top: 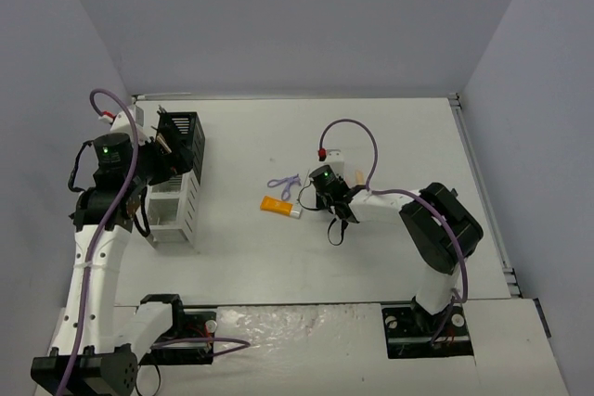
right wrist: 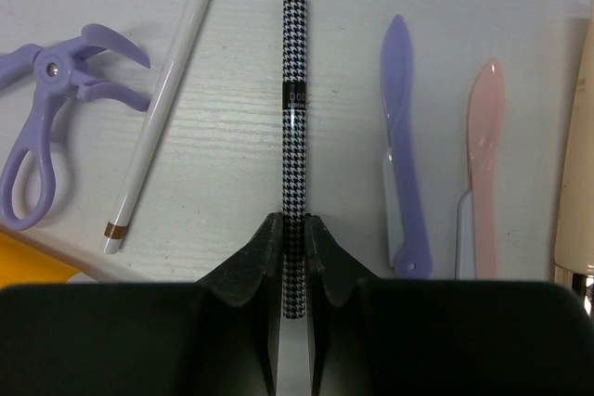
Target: Organize the makeup
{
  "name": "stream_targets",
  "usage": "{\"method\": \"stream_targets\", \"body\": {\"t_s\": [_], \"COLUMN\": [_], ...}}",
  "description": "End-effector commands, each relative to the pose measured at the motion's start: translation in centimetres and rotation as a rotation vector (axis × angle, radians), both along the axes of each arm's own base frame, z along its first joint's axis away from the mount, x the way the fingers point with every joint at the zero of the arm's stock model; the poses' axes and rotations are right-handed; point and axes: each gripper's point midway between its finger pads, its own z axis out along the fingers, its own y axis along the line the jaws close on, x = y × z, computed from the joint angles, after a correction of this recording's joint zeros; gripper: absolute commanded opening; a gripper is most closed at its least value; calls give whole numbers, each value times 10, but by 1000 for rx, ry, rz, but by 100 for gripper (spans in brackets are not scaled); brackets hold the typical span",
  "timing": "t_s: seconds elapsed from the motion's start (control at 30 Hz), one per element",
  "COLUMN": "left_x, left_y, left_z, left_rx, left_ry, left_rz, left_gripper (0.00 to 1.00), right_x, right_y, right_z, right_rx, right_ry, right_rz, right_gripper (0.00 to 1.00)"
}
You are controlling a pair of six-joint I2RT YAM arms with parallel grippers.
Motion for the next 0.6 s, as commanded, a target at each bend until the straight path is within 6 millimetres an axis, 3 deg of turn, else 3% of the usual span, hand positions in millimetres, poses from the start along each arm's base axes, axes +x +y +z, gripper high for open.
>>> {"method": "stream_targets", "body": {"t_s": [0.0, 0.17, 0.3, 0.37, 0.43, 0.57], "left_x": [8, 10, 19, 20, 22, 22], "left_y": [-42, -91, -127, -140, -167, -202], "left_z": [40, 52, 62, 65, 68, 76], "left_rx": [-99, -158, -226, -242, -263, -292], "left_ry": [-111, -136, -146, -152, -160, -176], "left_rz": [-118, -219, -297, -324, -371, -439], "left_gripper": [97, 97, 97, 97, 97, 97], "right_x": [11, 5, -17, -25, -44, -64], "right_y": [3, 15, 40, 48, 62, 72], "right_z": [31, 91, 154, 173, 204, 237], "right_rx": [32, 98, 201, 246, 332, 415], "right_ry": [-71, -192, -346, -391, -469, -559], "right_rz": [-3, 80, 250, 309, 427, 536], "right_gripper": [0, 0, 0, 0, 0, 0]}}
